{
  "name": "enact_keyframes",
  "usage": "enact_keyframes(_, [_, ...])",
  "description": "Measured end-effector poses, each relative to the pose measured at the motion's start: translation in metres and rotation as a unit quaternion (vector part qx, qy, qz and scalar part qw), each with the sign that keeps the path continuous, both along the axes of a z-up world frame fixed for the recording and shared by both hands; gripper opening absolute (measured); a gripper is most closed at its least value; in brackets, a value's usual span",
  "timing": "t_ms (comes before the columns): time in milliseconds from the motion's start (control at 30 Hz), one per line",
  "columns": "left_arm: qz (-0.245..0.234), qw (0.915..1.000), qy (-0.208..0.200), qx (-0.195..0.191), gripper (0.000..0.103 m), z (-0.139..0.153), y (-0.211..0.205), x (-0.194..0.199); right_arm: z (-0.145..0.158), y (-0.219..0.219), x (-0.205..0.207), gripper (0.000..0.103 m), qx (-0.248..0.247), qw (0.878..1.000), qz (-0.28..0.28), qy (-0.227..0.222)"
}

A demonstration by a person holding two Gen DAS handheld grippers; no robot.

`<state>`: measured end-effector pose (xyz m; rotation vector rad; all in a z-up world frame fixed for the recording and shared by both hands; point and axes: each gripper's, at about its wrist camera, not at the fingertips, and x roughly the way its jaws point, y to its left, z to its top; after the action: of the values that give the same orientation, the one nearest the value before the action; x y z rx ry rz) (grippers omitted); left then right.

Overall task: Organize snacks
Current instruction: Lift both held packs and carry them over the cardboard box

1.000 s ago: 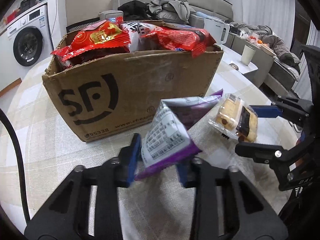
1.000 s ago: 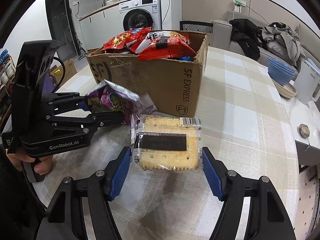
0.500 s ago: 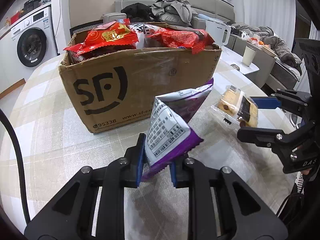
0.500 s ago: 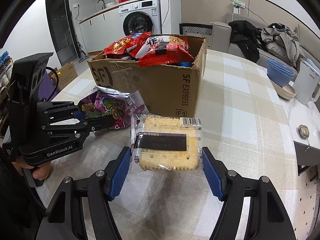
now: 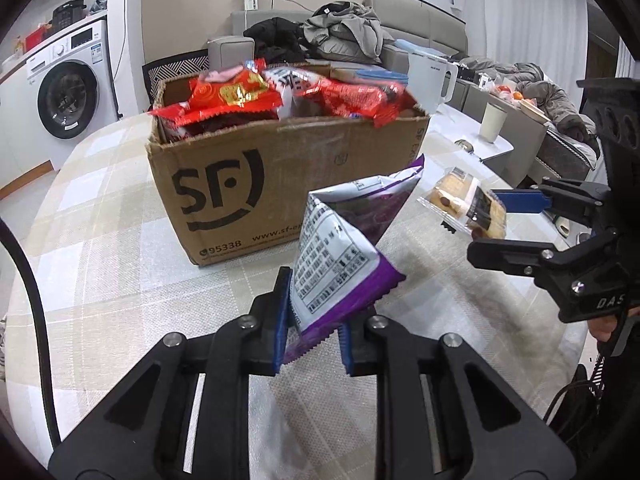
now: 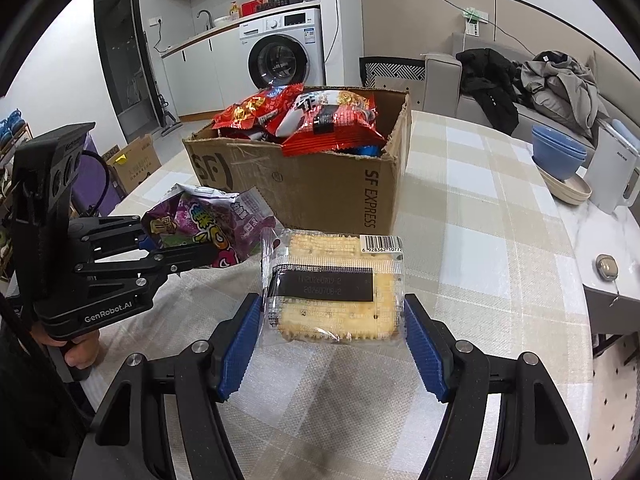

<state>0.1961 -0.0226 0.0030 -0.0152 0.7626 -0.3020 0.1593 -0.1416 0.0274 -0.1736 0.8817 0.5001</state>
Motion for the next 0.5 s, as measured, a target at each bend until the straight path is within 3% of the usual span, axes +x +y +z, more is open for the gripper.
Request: enact_keyframes(500, [0.004,0.9992,-0.033,-0.022,0.017,0.043,0.018,-0.036,0.024,-0.001,-0.008,0.071,0.021,0.999,-0.003,-0.035])
